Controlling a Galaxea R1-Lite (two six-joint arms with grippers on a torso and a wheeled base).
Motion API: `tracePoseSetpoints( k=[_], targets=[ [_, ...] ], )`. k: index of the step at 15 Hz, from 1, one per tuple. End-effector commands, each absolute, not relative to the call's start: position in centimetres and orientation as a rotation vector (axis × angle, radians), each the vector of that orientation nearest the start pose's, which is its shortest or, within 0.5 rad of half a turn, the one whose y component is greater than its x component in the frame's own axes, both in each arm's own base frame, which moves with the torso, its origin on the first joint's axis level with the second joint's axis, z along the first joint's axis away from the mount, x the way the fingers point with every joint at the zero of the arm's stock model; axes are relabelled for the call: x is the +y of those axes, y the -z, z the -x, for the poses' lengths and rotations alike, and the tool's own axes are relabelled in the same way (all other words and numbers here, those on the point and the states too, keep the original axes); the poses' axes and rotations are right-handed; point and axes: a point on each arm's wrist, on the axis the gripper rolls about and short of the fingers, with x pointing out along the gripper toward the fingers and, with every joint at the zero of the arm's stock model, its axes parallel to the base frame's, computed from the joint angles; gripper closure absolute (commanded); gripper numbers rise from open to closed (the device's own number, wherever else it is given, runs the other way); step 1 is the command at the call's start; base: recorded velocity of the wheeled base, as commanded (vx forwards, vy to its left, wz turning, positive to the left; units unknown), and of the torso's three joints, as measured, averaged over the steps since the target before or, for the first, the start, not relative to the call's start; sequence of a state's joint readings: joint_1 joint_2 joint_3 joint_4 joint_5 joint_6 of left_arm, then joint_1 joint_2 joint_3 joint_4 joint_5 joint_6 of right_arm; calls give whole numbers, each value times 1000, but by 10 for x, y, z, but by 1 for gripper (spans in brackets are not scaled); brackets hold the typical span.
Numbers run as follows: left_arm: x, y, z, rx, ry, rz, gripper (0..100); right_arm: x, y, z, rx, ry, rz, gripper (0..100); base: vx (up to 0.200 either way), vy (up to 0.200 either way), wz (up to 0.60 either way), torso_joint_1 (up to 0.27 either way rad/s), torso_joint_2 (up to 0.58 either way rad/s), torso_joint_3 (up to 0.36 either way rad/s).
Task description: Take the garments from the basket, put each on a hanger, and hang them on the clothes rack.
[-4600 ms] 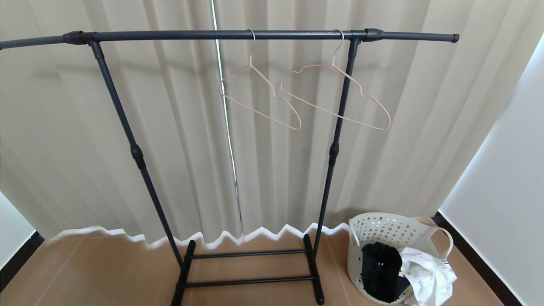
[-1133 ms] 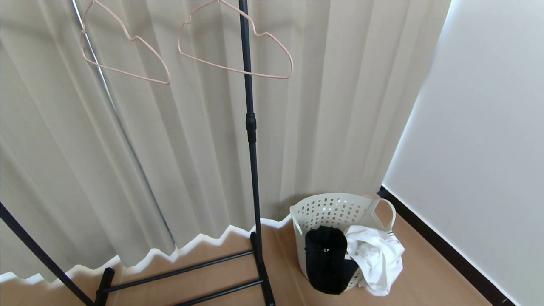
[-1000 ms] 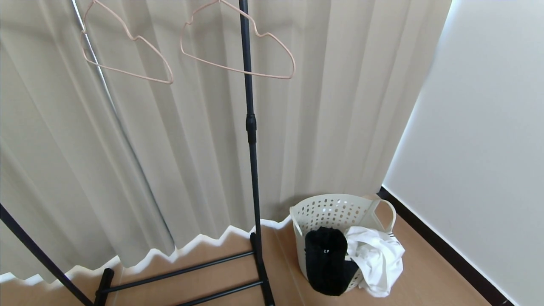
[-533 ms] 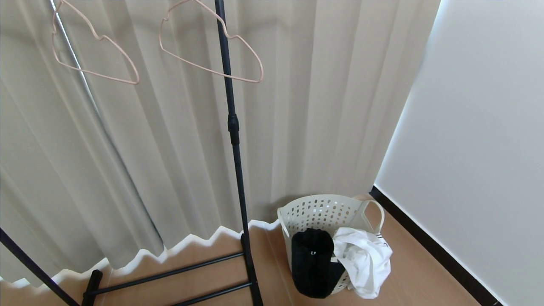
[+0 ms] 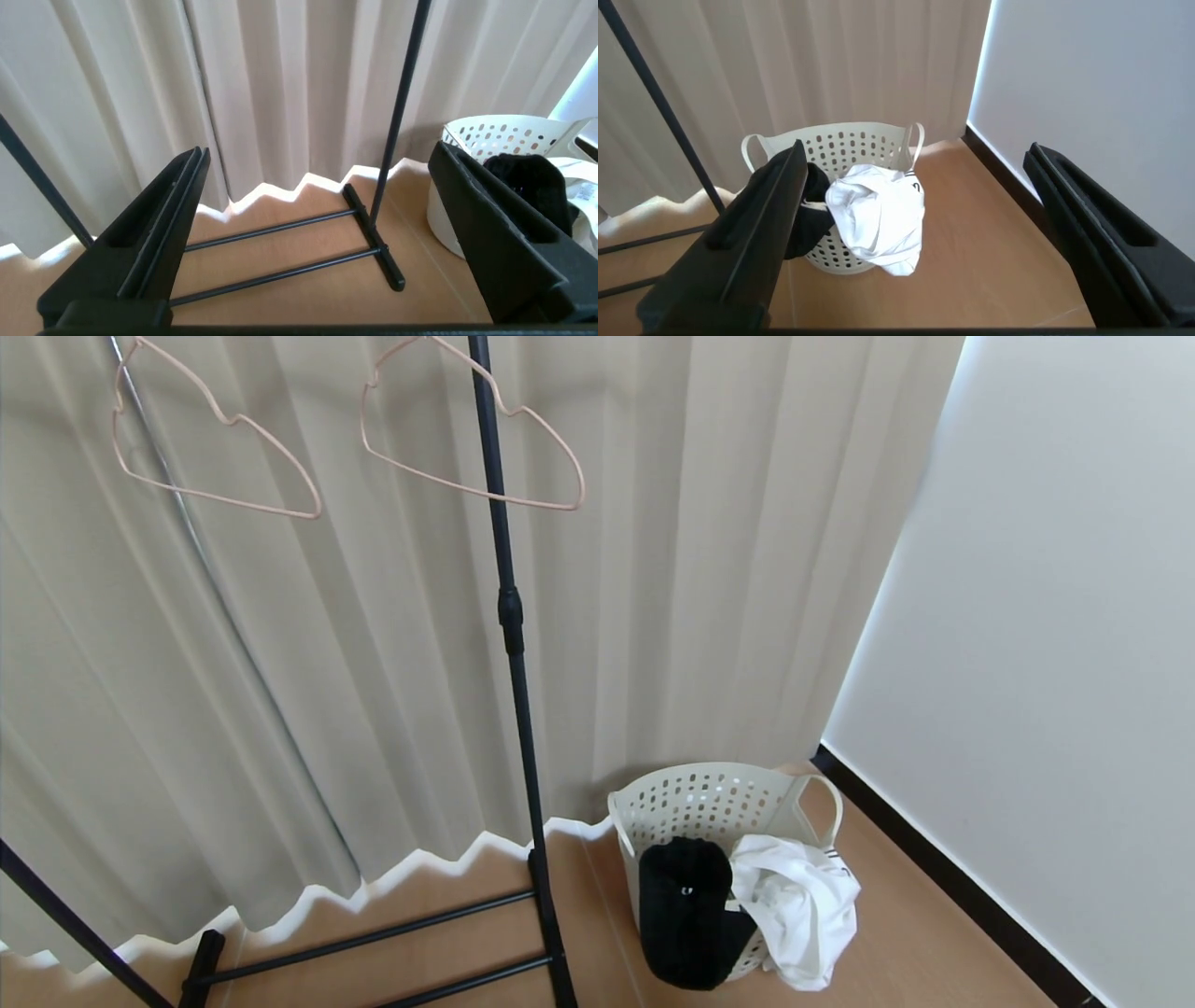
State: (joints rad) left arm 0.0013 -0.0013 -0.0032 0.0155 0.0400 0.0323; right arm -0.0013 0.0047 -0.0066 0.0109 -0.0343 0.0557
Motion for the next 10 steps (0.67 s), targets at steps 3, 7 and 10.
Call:
tracePoseSetpoints(
  k=[3, 7, 10],
  targets=[
    [1, -75, 23, 13, -40, -32, 0, -1, -77, 23, 7, 35, -57, 0, 0, 0, 0, 1, 4, -116],
    [1, -75, 23, 13, -40, -32, 0, -1, -76, 23, 8, 36, -57, 0, 0, 0, 0, 11, 122, -56],
    [1, -75, 23, 13, -40, -32, 0, -1, -76, 23, 8, 36, -57, 0, 0, 0, 0, 1, 46, -154]
  ],
)
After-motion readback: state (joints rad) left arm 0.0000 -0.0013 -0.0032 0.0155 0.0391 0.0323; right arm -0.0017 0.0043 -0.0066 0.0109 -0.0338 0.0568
